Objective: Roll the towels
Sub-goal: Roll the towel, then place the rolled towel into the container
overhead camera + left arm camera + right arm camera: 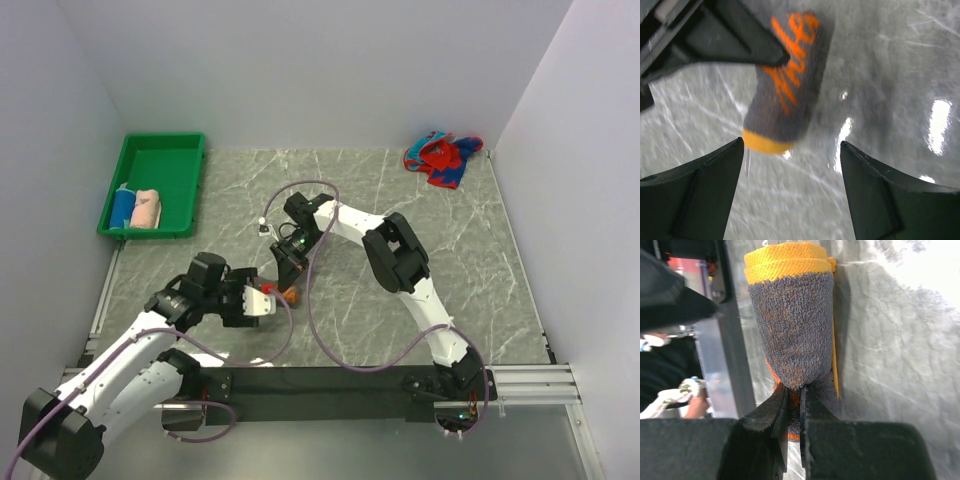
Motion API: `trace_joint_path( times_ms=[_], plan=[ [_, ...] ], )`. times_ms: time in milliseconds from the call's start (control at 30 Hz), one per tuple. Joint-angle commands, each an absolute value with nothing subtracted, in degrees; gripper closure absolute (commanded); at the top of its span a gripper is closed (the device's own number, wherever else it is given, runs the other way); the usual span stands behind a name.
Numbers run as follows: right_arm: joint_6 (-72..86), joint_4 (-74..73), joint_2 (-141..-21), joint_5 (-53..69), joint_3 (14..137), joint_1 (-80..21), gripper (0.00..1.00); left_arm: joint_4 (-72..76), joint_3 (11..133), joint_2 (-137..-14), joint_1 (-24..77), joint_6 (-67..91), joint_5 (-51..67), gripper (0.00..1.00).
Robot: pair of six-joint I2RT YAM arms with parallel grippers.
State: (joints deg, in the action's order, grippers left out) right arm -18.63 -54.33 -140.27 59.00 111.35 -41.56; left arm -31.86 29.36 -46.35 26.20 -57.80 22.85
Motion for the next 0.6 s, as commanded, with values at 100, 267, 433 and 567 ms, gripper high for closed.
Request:
trace_joint_path(
  times_ms=[100,267,433,567],
  plan=[
    [-21.62,-57.57,-148.18,49.66,111.80,-42.28,1.00,-13.64,23.21,-50.09,29.35,-62.75,23.64,0.19],
    [-21.80,-57.13,-148.97,49.40,111.71,-41.75,1.00,-6.70,23.99,-58.95,29.53,-62.23,22.85,0.25],
    [-21.53,-57.13,-150.55,48.78,113.29,-41.57,1.00,-5.36,24.87,-63.62,29.62,-64.07,25.05,0.27],
    [-20.92,-56.78,-151.61,48.25,113.73,-41.40,1.00,-7.82,26.54,-68.36,29.62,-66.35,25.58,0.35]
  ],
)
